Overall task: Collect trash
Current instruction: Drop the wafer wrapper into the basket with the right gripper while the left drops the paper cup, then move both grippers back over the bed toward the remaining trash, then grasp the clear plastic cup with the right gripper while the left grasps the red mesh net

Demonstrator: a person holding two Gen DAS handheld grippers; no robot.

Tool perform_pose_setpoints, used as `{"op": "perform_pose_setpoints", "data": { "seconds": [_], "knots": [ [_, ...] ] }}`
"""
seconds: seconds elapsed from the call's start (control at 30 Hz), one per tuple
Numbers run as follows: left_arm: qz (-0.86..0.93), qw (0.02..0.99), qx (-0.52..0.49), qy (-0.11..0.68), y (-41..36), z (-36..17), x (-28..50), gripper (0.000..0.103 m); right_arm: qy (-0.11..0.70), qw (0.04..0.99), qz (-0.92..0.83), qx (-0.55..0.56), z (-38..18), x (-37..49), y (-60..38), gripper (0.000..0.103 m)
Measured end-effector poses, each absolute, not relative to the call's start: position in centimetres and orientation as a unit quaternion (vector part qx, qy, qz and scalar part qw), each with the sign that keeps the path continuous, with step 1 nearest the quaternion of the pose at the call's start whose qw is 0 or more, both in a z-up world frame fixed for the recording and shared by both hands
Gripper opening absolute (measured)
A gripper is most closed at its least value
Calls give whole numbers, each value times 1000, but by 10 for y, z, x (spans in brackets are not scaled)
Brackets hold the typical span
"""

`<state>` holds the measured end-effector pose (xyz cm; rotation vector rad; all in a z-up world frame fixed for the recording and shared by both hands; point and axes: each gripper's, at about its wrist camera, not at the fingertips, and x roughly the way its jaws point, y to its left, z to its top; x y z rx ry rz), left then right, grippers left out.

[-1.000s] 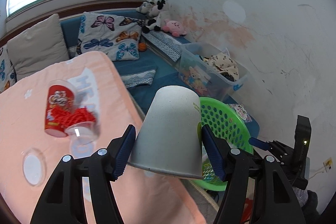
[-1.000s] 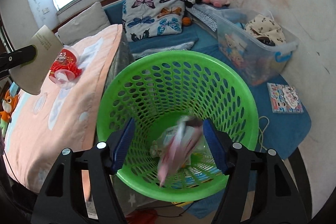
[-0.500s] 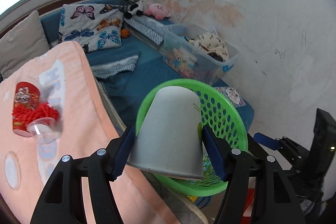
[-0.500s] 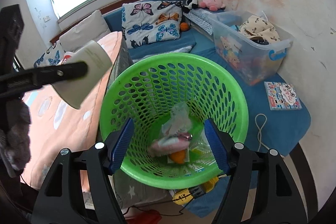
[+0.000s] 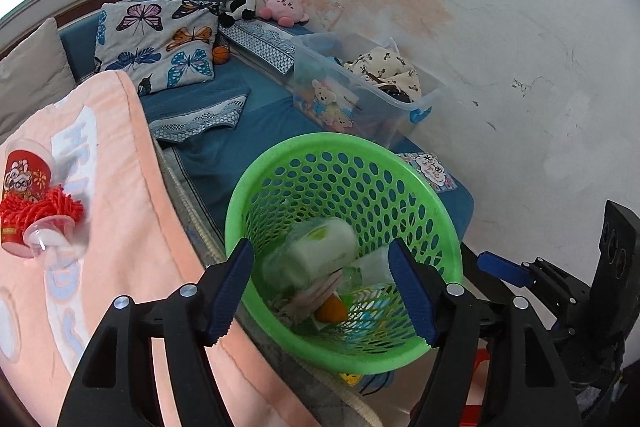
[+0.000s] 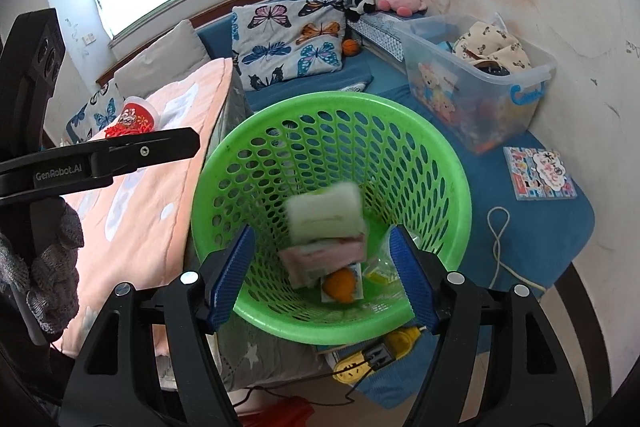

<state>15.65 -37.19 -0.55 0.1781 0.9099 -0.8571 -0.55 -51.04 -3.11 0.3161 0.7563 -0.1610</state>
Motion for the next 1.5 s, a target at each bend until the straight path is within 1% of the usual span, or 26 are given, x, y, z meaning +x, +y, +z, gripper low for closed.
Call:
{"op": "perform_pose_setpoints", "data": {
  "seconds": [0.3, 0.67, 1.1, 1.5],
  "knots": [
    [-368, 831, 75, 410, -319, 5, 157, 67, 364, 919, -51, 140, -21, 2, -486, 70],
    [-289, 866, 42, 406, -222, 10, 183, 67, 365, 924, 14, 114, -10, 39, -431, 70],
    [-198, 890, -23, 411, -113, 15, 221, 67, 375, 919, 98, 67, -6, 118, -351, 70],
    [-166, 897, -57, 407, -74, 18, 243, 67, 401, 903, 146, 55, -30, 202, -294, 70]
  ]
}}
